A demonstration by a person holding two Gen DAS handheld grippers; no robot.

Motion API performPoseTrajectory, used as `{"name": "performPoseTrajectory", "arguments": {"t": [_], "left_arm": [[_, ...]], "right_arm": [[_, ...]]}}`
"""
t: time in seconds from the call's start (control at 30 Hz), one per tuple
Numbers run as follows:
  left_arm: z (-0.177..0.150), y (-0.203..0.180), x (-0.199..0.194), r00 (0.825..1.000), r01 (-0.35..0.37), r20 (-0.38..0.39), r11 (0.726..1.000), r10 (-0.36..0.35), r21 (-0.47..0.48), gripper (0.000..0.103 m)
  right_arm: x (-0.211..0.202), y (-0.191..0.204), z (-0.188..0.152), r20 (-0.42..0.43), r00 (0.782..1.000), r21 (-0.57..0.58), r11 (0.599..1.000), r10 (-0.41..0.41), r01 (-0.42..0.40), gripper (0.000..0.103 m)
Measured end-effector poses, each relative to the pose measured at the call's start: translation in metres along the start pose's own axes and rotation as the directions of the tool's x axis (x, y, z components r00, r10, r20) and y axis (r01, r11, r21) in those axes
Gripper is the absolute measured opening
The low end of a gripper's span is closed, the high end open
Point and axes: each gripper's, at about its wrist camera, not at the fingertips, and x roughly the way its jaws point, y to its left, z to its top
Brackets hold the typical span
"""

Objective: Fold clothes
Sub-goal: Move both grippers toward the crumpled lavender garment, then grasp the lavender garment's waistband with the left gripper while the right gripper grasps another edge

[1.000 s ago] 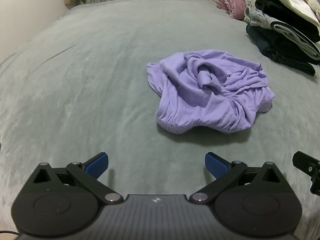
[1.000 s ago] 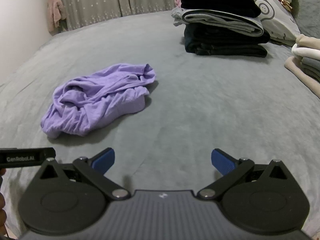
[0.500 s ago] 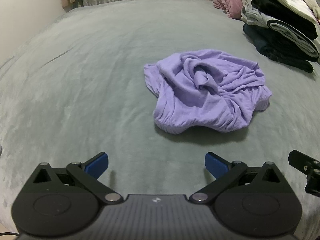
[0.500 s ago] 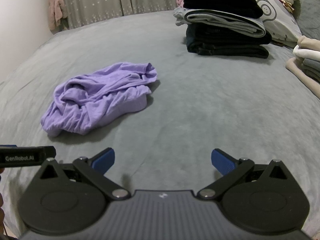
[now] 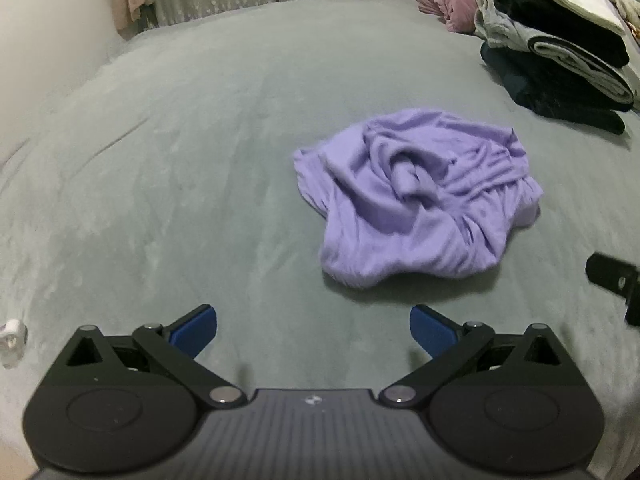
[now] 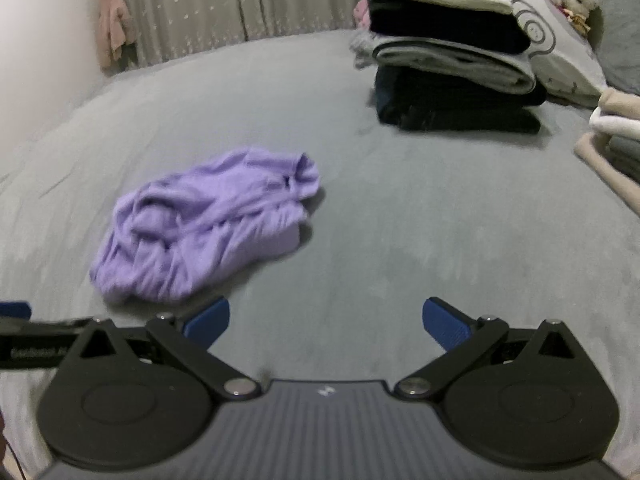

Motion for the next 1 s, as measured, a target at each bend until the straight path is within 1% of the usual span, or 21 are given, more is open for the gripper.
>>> {"name": "performPoseTrajectory", "arguments": {"t": [0.17,0.23,0.33,0.47,0.57,0.6,0.7,0.83,0.9,1.0], "left_arm": [[0.014,0.009,0.009,0.999,0.031,0.01,0.999,-0.031,-0.027,0.102],[0.014,0.007,0.016,0.998,0.055,0.017,0.998,-0.054,-0.033,0.102],[0.013,0.004,0.03,0.997,0.076,0.016,0.996,-0.075,-0.038,0.102],[0.019,-0.006,0.047,0.997,0.079,-0.001,0.997,-0.079,-0.025,0.102],[0.021,-0.01,0.056,0.996,0.083,0.007,0.997,-0.083,-0.005,0.102],[0.021,-0.01,0.058,0.996,0.086,0.001,0.996,-0.086,0.001,0.102],[0.019,-0.013,0.075,0.993,0.105,-0.057,0.994,-0.105,0.004,0.102],[0.013,-0.015,0.077,0.995,0.096,0.007,0.995,-0.096,0.023,0.103],[0.011,-0.016,0.077,0.996,0.093,0.014,0.995,-0.093,0.034,0.103],[0.009,-0.015,0.078,0.995,0.097,0.019,0.994,-0.098,0.04,0.103]], "right_arm": [[0.018,0.003,0.021,-0.008,1.0,0.008,1.0,0.021,-0.021,0.103],[0.025,0.005,0.023,-0.011,1.0,0.007,1.0,0.017,-0.017,0.103],[0.043,0.006,0.023,-0.039,0.999,0.01,1.0,0.015,-0.015,0.103],[0.057,0.009,0.025,-0.06,0.998,0.001,1.0,0.024,-0.024,0.103],[0.065,0.012,0.029,-0.053,0.998,-0.017,0.999,0.037,-0.038,0.103],[0.068,0.013,0.029,-0.054,0.998,-0.023,0.999,0.041,-0.042,0.103],[0.08,0.014,0.029,-0.071,0.996,-0.018,0.998,0.054,-0.055,0.103],[0.09,0.013,0.027,-0.081,0.993,0.002,0.997,0.08,-0.08,0.103],[0.093,0.012,0.026,-0.075,0.993,0.0,0.996,0.089,-0.089,0.103],[0.099,0.014,0.022,-0.085,0.994,-0.038,0.996,0.073,-0.077,0.103]]}}
